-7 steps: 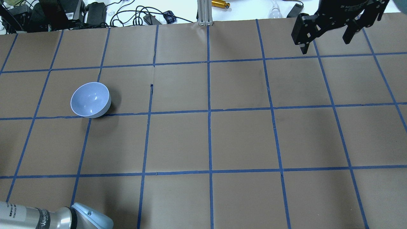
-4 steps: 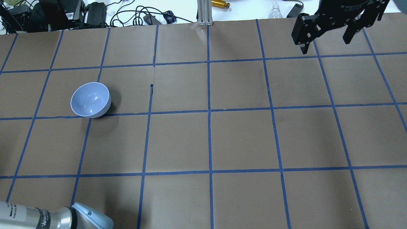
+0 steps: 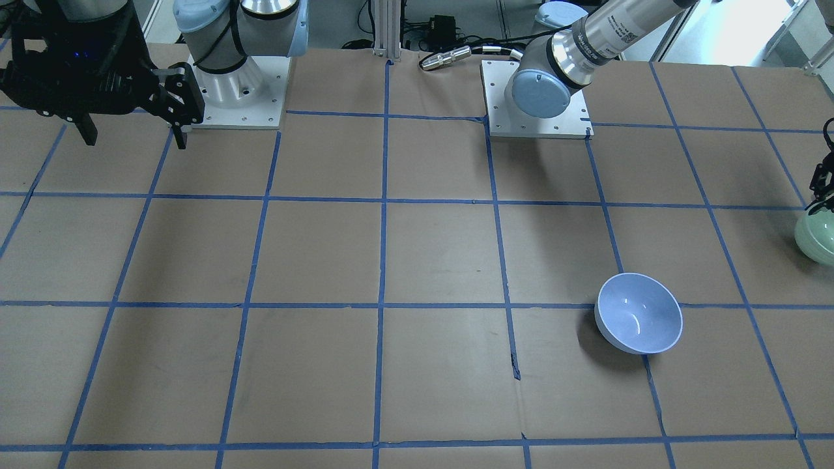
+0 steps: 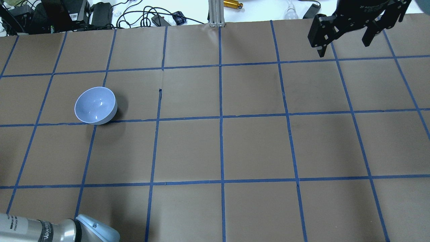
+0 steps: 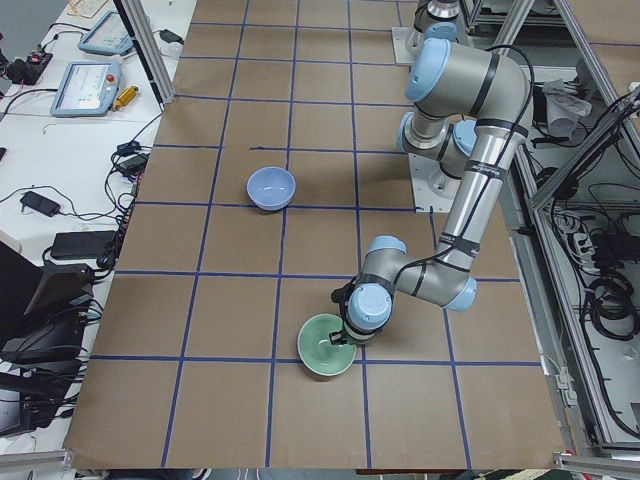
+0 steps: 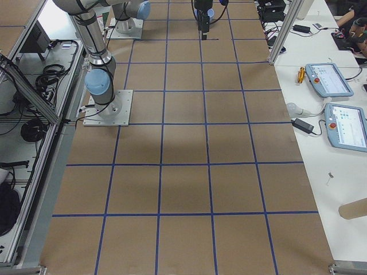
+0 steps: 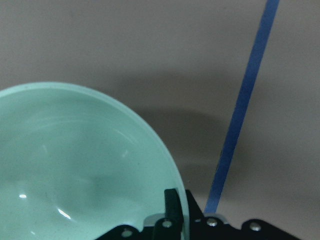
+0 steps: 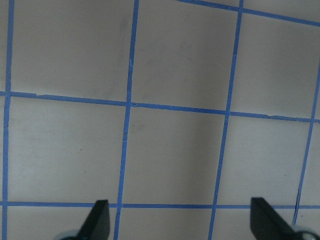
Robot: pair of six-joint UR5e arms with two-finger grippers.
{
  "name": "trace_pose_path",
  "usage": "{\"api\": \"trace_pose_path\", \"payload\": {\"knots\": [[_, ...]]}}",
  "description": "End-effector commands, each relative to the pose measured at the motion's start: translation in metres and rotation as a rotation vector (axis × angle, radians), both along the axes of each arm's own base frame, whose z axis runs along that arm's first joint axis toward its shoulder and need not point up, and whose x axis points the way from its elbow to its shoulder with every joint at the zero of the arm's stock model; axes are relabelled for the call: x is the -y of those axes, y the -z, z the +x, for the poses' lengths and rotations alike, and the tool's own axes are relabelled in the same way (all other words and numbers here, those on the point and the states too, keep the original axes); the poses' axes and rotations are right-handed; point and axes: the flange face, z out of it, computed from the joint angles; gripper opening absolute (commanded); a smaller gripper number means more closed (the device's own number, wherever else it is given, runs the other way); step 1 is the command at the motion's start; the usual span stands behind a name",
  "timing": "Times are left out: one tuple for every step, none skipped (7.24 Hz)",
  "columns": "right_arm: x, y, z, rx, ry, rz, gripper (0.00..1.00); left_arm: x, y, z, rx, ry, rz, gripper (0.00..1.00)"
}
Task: Stack green bowl on blue bowl
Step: 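Close the left gripper on the rim of the green bowl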
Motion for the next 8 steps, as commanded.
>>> {"api": "trace_pose_path", "payload": {"knots": [[0.000, 0.000, 0.000, 0.000, 0.000, 0.000, 1.00, 0.000, 0.000, 0.000, 0.000, 0.000, 0.001, 0.00], [0.000, 0.000, 0.000, 0.000, 0.000, 0.000, 1.00, 0.000, -0.001, 0.000, 0.000, 0.000, -0.001, 0.00], [0.000, 0.000, 0.000, 0.000, 0.000, 0.000, 1.00, 0.000, -0.001, 0.000, 0.000, 0.000, -0.001, 0.00], [0.000, 0.000, 0.000, 0.000, 0.000, 0.000, 1.00, 0.000, -0.001, 0.000, 0.000, 0.000, -0.001, 0.00], [0.000, 0.000, 0.000, 0.000, 0.000, 0.000, 1.00, 0.000, 0.000, 0.000, -0.001, 0.000, -0.001, 0.00], [0.000, 0.000, 0.000, 0.000, 0.000, 0.000, 1.00, 0.000, 0.000, 0.000, -0.001, 0.000, -0.001, 0.00], [0.000, 0.000, 0.000, 0.000, 0.000, 0.000, 1.00, 0.001, -0.004, 0.000, 0.008, 0.002, -0.004, 0.00], [0.000, 0.000, 0.000, 0.000, 0.000, 0.000, 1.00, 0.007, -0.022, -0.008, 0.023, 0.009, -0.011, 0.00]]}}
